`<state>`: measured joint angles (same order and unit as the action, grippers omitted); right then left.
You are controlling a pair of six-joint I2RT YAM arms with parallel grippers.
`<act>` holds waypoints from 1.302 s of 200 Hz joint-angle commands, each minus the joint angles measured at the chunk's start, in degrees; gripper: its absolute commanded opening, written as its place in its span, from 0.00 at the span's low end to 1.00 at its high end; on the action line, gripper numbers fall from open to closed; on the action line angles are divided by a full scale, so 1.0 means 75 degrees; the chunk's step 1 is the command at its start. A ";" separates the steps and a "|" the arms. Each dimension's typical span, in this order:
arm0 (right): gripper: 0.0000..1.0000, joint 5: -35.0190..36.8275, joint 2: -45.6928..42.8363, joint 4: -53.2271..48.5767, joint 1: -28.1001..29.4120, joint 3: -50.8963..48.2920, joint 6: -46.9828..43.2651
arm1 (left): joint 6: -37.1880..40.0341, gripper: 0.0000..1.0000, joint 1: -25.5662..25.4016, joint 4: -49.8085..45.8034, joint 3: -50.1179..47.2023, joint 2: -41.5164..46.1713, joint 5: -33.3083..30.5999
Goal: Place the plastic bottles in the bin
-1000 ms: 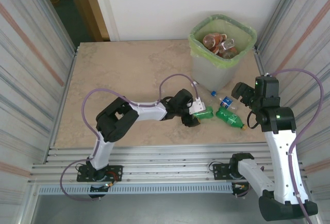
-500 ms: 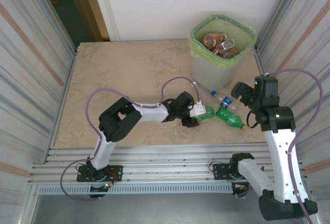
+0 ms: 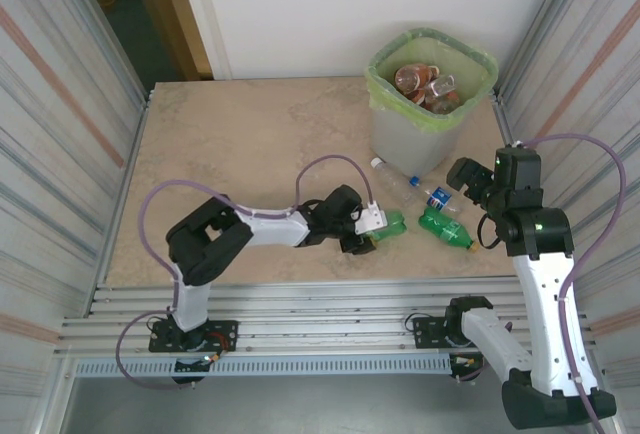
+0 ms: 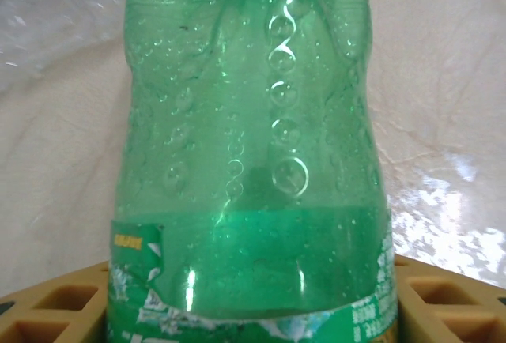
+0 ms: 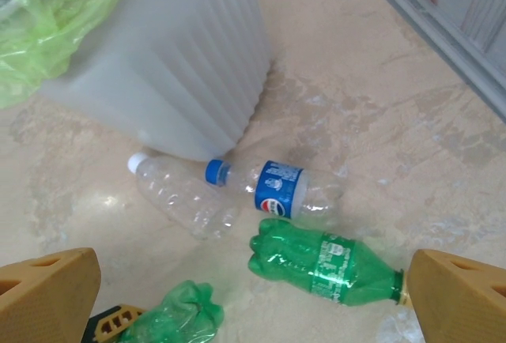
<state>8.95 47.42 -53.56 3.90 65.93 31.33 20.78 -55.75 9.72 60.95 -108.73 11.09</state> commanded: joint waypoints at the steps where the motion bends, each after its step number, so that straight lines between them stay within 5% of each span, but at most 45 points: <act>1: 0.98 -0.0459 -0.0198 0.0385 0.0040 -0.0205 0.0188 | -0.0405 0.30 -0.0044 0.0572 -0.0258 0.0874 -0.0323; 100: 0.98 -0.3639 -0.0552 0.3805 0.0810 -0.1631 0.0745 | -0.2798 0.27 0.0867 0.0766 -0.0887 0.3313 -0.0605; 182: 0.95 -0.3467 0.1024 0.5666 0.3325 -0.1223 0.0800 | -0.3647 0.28 0.1339 0.1147 -0.0938 0.4058 0.0180; 260: 0.83 -0.3469 0.2468 0.6650 0.3927 -0.0833 0.1041 | -0.3676 0.28 0.1344 0.1364 -0.1124 0.4441 0.0433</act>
<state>-16.78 64.64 -7.84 33.06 57.58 37.41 -6.09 -45.95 17.04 53.30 -77.78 12.71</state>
